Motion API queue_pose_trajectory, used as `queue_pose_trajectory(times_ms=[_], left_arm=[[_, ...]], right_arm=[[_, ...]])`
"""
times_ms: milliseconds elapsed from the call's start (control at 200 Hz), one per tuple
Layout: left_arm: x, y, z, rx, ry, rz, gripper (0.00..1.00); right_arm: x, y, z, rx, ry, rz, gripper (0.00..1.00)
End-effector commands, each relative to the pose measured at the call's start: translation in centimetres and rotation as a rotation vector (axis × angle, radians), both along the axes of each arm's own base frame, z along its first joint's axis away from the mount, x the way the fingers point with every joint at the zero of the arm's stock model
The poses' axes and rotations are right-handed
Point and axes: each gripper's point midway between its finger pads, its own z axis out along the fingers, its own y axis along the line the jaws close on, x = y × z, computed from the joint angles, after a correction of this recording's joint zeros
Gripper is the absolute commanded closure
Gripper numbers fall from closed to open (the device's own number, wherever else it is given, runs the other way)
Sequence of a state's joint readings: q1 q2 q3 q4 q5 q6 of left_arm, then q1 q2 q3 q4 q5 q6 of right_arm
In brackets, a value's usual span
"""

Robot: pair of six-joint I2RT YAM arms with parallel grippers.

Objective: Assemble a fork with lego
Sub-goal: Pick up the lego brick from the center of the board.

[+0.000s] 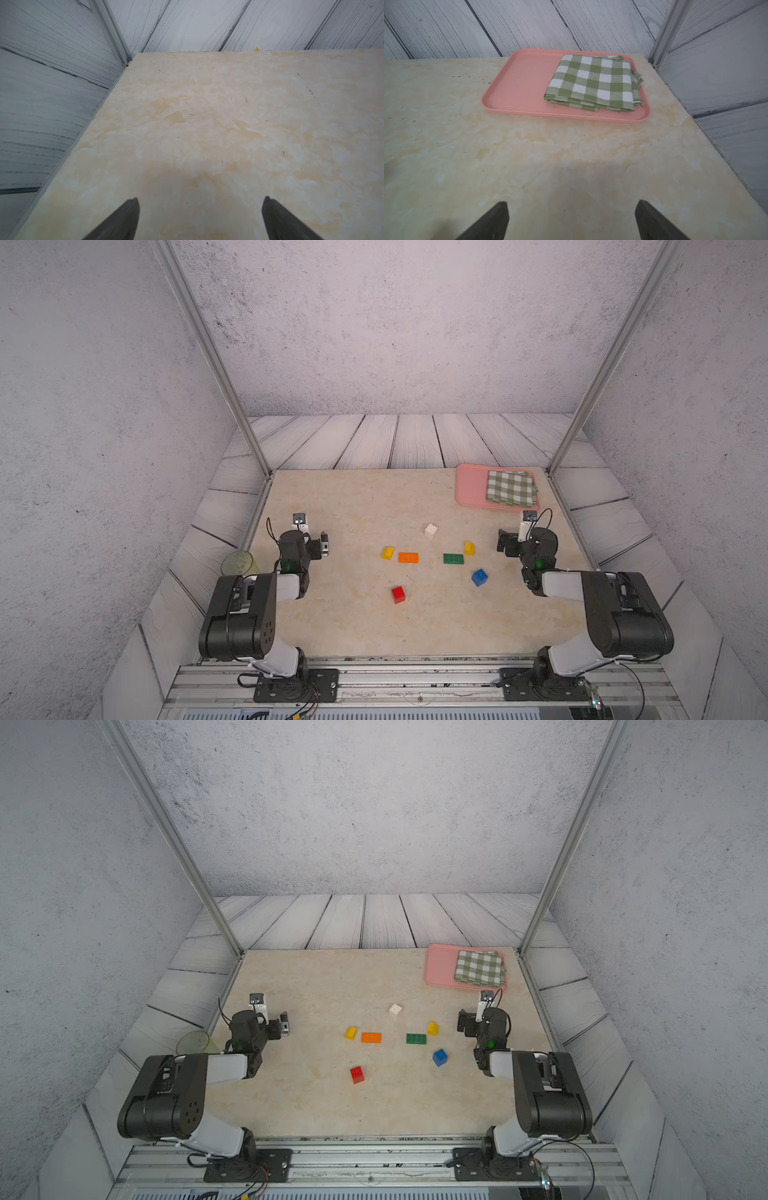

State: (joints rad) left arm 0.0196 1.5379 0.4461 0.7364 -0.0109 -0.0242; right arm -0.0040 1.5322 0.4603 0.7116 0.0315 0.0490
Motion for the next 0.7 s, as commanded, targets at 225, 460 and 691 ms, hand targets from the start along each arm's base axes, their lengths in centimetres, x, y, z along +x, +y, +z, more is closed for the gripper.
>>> queue_pose_trajectory(times_ms=[225,460,691], left_arm=[[0.31,-0.06,0.97,0.003,-0.011,-0.010,0.02],[0.42,-0.26,1.38,0.004,-0.001,-0.024,0.02],[0.33,-0.13,0.68,0.002,-0.010,-0.012,0.02]], right_arm=[[0.18,0.03,0.53,0.011,-0.001,0.011,0.01],[0.25,-0.13,0.49,0.010,0.008,-0.001,0.01],[0.13,-0.11,0.18,0.011,-0.006,0.001,0.01]])
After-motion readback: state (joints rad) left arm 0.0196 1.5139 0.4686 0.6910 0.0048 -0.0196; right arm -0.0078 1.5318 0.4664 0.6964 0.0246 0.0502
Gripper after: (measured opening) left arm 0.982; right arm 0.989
